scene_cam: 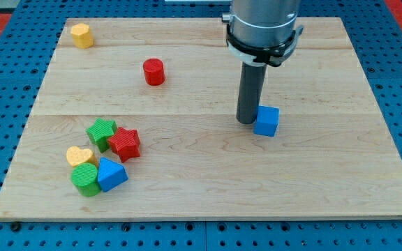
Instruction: Separate blue cube from the red circle
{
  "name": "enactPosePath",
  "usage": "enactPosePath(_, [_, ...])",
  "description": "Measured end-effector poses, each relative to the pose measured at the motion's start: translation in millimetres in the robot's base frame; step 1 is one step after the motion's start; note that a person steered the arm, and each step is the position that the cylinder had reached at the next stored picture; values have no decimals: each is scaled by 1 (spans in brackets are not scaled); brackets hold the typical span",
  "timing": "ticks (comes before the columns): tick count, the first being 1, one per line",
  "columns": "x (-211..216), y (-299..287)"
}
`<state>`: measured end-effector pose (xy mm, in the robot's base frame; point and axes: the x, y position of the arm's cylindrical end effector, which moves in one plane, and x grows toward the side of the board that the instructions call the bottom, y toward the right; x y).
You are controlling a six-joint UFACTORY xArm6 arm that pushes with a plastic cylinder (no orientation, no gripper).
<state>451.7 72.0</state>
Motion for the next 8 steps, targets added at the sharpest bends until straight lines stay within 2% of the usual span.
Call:
enactPosePath(1, [-13, 37])
enactPosePath(2, [29, 73])
enactPosePath(3, [61, 68])
enactPosePath(4, [62, 68])
enactPosePath(5, [88, 13])
enactPosePath(6, [165, -68])
enactPosePath(7, [153, -158])
enactPosePath(8, [115, -183])
